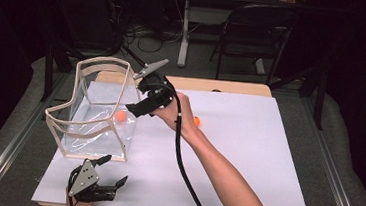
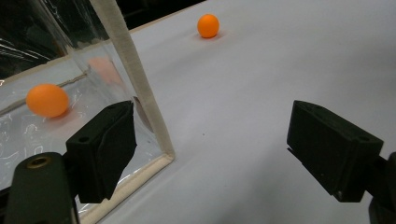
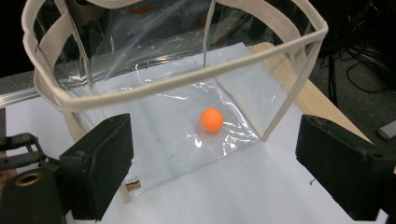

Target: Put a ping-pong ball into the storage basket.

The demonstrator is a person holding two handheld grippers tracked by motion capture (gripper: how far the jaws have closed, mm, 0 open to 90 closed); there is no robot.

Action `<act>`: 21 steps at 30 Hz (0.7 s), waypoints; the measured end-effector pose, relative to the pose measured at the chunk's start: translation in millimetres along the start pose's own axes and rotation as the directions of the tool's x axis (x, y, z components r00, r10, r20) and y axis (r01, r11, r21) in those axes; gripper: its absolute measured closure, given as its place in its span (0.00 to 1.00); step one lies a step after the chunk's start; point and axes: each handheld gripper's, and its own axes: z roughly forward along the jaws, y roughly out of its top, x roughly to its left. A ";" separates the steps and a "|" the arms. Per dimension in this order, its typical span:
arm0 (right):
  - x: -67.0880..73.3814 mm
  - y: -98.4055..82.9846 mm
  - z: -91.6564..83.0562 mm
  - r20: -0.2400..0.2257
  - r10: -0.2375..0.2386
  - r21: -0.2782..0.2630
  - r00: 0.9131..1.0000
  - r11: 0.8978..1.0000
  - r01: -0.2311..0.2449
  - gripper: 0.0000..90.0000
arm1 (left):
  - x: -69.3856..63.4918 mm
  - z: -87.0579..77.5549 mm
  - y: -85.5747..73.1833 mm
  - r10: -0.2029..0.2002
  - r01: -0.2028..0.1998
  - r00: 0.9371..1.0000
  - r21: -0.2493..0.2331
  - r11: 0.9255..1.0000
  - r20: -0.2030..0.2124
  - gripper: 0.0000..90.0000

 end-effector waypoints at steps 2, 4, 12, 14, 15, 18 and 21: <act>-2.6 -6.1 -1.6 0.005 -0.001 0.002 1.000 1.000 0.001 0.12 | -0.1 -0.5 -0.1 -0.005 0.005 1.000 -0.001 1.000 -0.004 0.17; -4.6 -12.4 -3.4 0.004 0.004 0.007 1.000 1.000 -0.004 0.11 | 0.3 -0.8 -0.2 -0.004 0.004 1.000 -0.001 1.000 -0.005 0.17; -10.8 -36.2 -8.2 0.019 0.011 0.017 1.000 1.000 -0.012 0.10 | 0.4 -0.7 -0.1 -0.002 0.002 1.000 0.001 1.000 -0.006 0.17; -11.1 -41.3 -9.1 0.022 0.015 0.016 1.000 1.000 -0.016 0.10 | 0.3 -1.0 -0.2 -0.005 0.005 1.000 0.000 1.000 -0.007 0.17; -11.5 -45.2 -9.3 0.019 0.017 0.020 1.000 1.000 -0.017 0.10 | 0.2 -1.0 -0.3 -0.008 0.008 1.000 -0.001 1.000 -0.008 0.17; -12.3 -54.2 -10.4 0.020 0.024 0.024 1.000 0.999 -0.025 0.09 | 0.4 -1.0 -0.5 -0.010 0.010 1.000 -0.002 1.000 -0.008 0.17; -13.8 -64.2 -11.2 0.027 0.030 0.027 0.999 0.999 -0.031 0.09 | 0.3 -1.0 -0.3 -0.005 0.005 1.000 0.000 1.000 -0.007 0.17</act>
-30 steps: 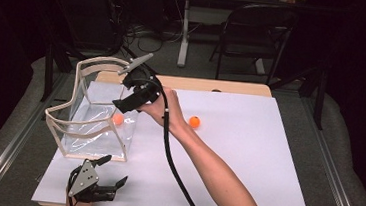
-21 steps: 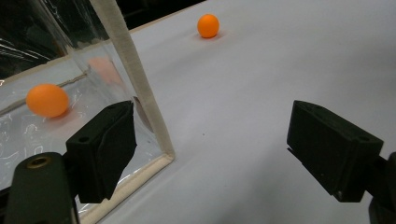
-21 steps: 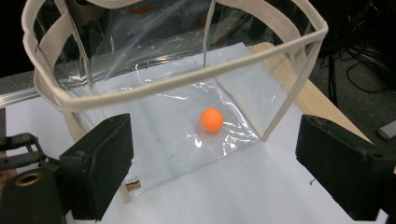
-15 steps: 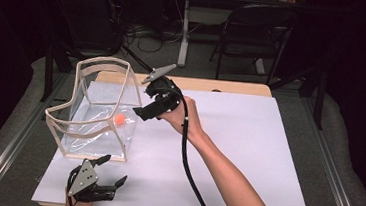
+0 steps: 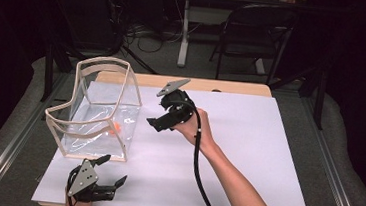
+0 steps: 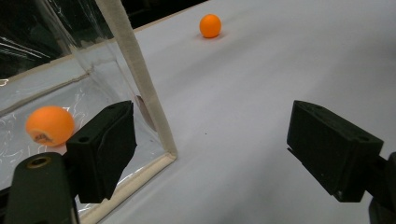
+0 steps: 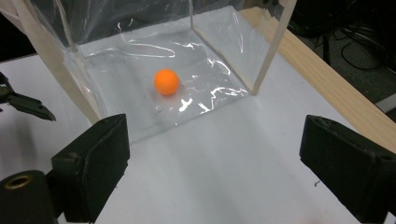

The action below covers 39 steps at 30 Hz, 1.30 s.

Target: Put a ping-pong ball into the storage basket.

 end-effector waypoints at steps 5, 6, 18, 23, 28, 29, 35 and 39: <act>-2.8 -17.9 0.2 0.001 0.013 0.010 1.000 1.000 -0.013 0.07 | 0.2 0.0 0.0 0.001 -0.001 1.000 0.001 1.000 -0.001 0.17; -3.1 -21.2 0.0 0.003 0.023 0.014 1.000 1.000 -0.023 0.07 | 0.3 0.0 -0.1 0.002 -0.002 1.000 0.001 1.000 -0.001 0.17; -7.7 -57.5 -1.1 0.009 0.061 0.024 0.998 0.998 -0.061 0.04 | 0.0 -0.3 -0.2 -0.004 0.004 1.000 -0.001 1.000 -0.004 0.17; -7.2 -72.9 -1.4 0.015 0.071 0.032 0.997 0.997 -0.072 0.03 | -0.1 -0.4 -0.2 -0.004 0.004 1.000 -0.001 1.000 -0.004 0.17; -6.8 -87.1 -3.5 0.017 0.086 0.036 0.996 0.996 -0.086 0.03 | 0.1 -0.5 -0.3 -0.004 0.004 1.000 -0.001 1.000 -0.005 0.17; -7.1 -89.8 -4.2 0.018 0.087 0.039 0.996 0.995 -0.088 0.03 | 0.1 -0.5 -0.3 -0.003 0.003 1.000 0.000 1.000 -0.003 0.17; -8.0 -105.8 -8.4 0.032 0.109 0.046 0.994 0.993 -0.110 0.01 | 0.9 -1.7 -0.5 0.005 -0.005 1.000 0.001 1.000 -0.005 0.17; -10.2 -116.4 -11.5 0.047 0.122 0.052 0.991 0.991 -0.125 0.01 | 0.4 -1.8 -1.0 0.001 -0.001 1.000 0.000 1.000 -0.003 0.17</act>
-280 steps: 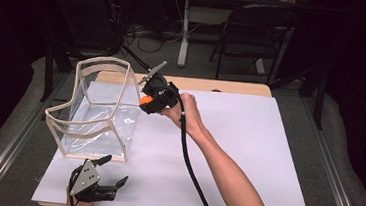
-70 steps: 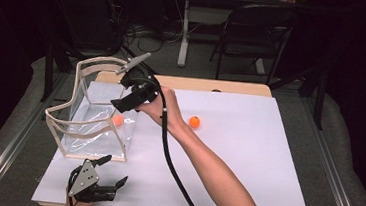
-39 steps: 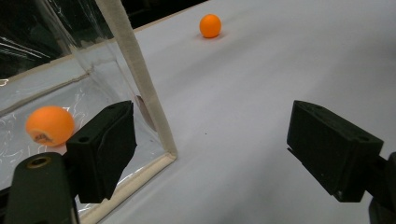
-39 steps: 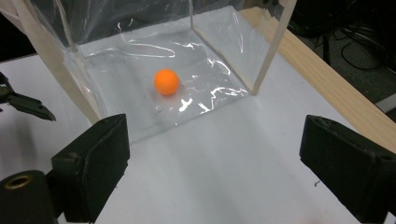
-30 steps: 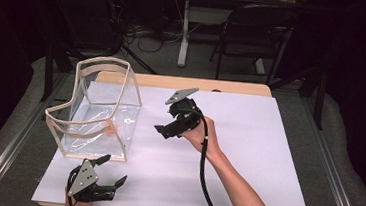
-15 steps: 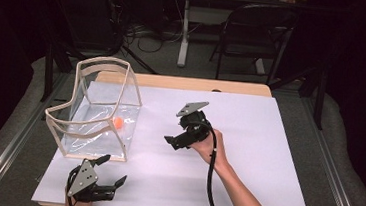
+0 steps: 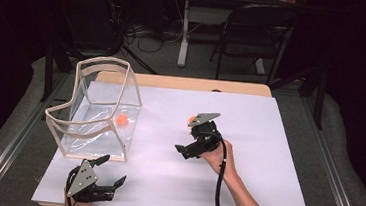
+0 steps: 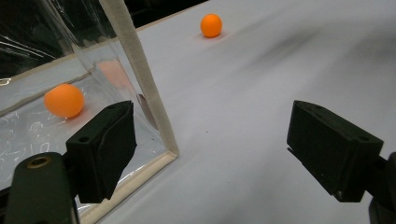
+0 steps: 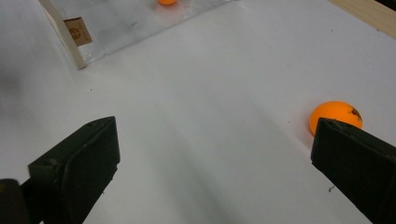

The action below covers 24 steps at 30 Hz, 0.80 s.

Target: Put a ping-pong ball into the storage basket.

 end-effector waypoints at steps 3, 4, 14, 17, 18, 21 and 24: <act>-2.5 -6.7 -0.9 0.005 0.010 0.004 1.000 1.000 -0.010 0.00 | 0.5 -0.2 -0.1 0.001 -0.001 1.000 -0.004 1.000 -0.002 0.17; -3.2 -8.6 -1.3 0.007 0.012 0.008 1.000 1.000 -0.012 0.00 | 0.9 -0.3 -0.1 0.003 -0.003 1.000 -0.003 1.000 -0.003 0.17; -10.9 -29.7 -3.3 0.043 0.035 0.032 0.998 0.999 -0.037 0.00 | -0.6 2.6 0.5 0.003 -0.003 1.000 0.003 1.000 0.002 0.17; -14.5 -34.0 -4.2 0.053 0.045 0.031 0.998 0.998 -0.046 0.00 | -0.5 3.3 0.7 0.006 -0.006 1.000 0.003 1.000 0.008 0.17; -15.3 -35.3 -4.4 0.057 0.049 0.034 0.997 0.998 -0.051 0.00 | -0.6 3.5 0.7 0.008 -0.008 1.000 0.003 1.000 0.009 0.17; -17.7 -38.7 -3.6 0.072 0.051 0.043 0.996 0.998 -0.054 0.00 | -0.6 3.2 0.9 0.009 -0.010 1.000 0.004 1.000 0.013 0.17; -19.8 -41.7 -2.3 0.086 0.050 0.062 0.995 0.997 -0.055 0.00 | -0.8 2.8 1.0 0.010 -0.010 1.000 0.003 1.000 0.012 0.17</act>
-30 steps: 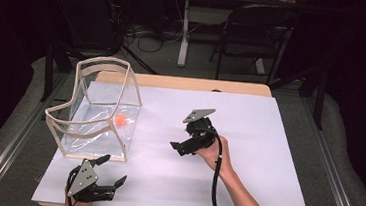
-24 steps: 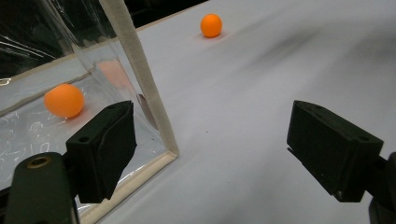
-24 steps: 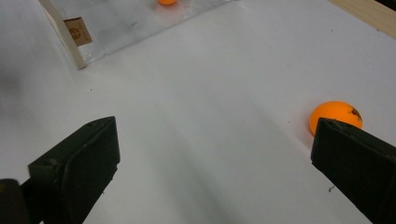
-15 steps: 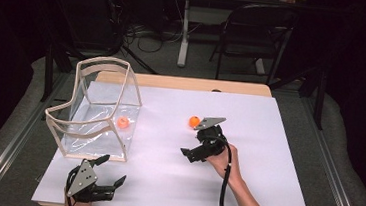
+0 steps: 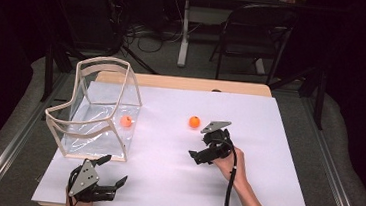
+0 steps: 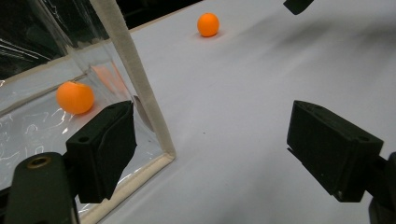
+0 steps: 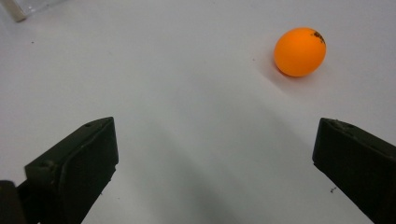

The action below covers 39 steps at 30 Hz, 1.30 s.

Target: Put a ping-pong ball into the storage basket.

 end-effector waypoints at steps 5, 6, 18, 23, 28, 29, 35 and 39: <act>-3.6 -3.9 3.1 0.019 0.005 0.019 1.000 1.000 -0.005 0.00 | -0.9 0.1 0.5 0.006 -0.006 1.000 -0.001 1.000 0.001 0.17; -4.4 -4.3 3.4 0.020 0.003 0.021 1.000 1.000 -0.003 0.00 | -1.4 0.2 0.6 0.003 -0.003 1.000 -0.003 1.000 0.001 0.17; -14.3 -6.2 12.0 0.043 0.013 0.044 0.999 0.999 -0.015 0.00 | -0.9 -0.9 0.1 0.002 -0.002 1.000 -0.004 1.000 -0.001 0.17; -18.3 -3.2 16.3 0.049 0.013 0.058 0.999 0.998 -0.016 0.00 | -1.1 -1.0 0.2 0.002 -0.002 1.000 -0.001 1.000 -0.007 0.17; -21.7 1.0 21.0 0.049 0.016 0.053 0.999 0.998 -0.019 0.00 | -1.5 -0.7 -0.1 0.000 0.000 1.000 -0.001 1.000 -0.009 0.17; -22.1 1.7 21.6 0.051 0.017 0.058 0.999 0.998 -0.020 0.00 | -1.3 -0.9 -0.1 -0.001 0.001 1.000 -0.001 1.000 -0.009 0.17; -25.0 5.4 25.3 0.053 0.025 0.051 0.998 0.998 -0.027 0.00 | -0.6 -0.3 -0.4 0.000 0.000 1.000 0.000 1.000 -0.005 0.17; -27.1 10.3 26.4 0.061 0.024 0.048 0.998 0.998 -0.027 0.00 | -1.0 -0.6 -0.1 -0.001 0.001 1.000 -0.002 1.000 -0.008 0.17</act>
